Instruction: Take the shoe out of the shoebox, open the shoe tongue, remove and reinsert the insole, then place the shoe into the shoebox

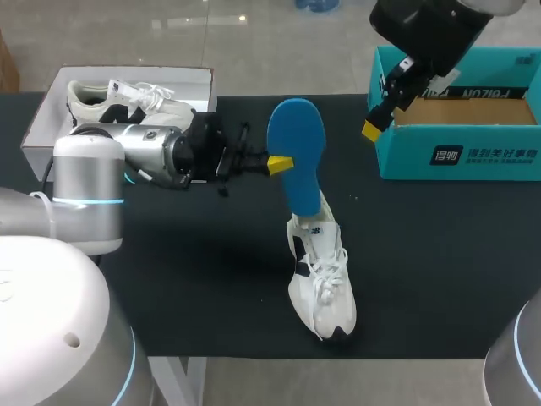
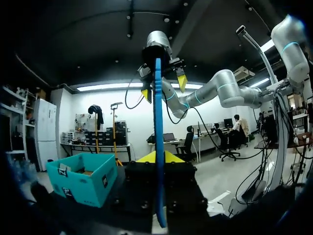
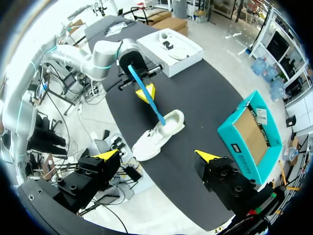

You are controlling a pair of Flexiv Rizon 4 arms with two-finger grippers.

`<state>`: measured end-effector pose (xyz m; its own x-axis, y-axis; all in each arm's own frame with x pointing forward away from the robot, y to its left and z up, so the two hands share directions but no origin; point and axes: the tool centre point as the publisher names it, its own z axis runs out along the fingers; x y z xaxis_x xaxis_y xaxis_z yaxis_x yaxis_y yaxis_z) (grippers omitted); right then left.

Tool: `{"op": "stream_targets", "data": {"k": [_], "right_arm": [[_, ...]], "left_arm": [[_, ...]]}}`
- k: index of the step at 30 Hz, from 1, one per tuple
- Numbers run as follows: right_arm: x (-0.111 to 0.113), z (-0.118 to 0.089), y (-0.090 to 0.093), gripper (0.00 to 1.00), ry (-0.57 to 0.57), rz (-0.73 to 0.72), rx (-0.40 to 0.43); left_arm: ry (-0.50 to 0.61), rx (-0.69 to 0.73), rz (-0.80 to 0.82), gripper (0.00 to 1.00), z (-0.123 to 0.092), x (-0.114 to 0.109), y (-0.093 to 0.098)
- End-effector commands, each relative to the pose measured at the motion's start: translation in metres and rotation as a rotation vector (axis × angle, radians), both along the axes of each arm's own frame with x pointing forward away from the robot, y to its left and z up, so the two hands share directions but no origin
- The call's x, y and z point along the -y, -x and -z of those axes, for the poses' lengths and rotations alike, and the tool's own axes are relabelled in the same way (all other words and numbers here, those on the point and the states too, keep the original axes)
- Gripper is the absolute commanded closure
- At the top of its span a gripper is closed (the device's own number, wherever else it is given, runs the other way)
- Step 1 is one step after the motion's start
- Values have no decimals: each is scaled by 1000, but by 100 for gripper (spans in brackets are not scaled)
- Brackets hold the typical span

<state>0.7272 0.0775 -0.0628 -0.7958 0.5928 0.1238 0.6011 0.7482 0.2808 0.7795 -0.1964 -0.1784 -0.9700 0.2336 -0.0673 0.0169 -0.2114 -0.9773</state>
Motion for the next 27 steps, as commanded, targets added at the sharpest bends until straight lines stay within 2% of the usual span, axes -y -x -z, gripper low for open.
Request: {"op": "stream_targets", "data": {"k": [1, 13, 15, 17, 19, 20, 22, 23, 25, 27], "right_arm": [[-1, 0, -2, 0, 3, 1, -4], [-1, 0, -2, 0, 3, 1, -4], [-1, 0, -2, 0, 3, 1, -4], [-1, 0, -2, 0, 3, 1, -4], [-1, 0, -2, 0, 3, 1, -4], [-1, 0, -2, 0, 3, 1, -4], [-1, 0, -2, 0, 3, 1, -4], [-1, 0, -2, 0, 3, 1, -4], [-1, 0, -2, 0, 3, 1, -4], [-1, 0, -2, 0, 3, 1, -4]], "left_arm": [[42, 0, 45, 100, 11, -1, -10], [42, 0, 45, 100, 11, -1, -10], [44, -98, 39, 100, 6, -4, -18], [-26, -212, 41, 100, 3, -4, -22], [-25, -284, 23, 100, 1, -6, -25], [-62, -361, 19, 100, 1, -5, -27], [-50, -421, 5, 100, -2, -8, -27], [-107, -494, -5, 100, 0, -8, -29], [-69, -535, 25, 100, -2, -8, -28], [-137, -620, 12, 100, 1, -6, -31]]}}
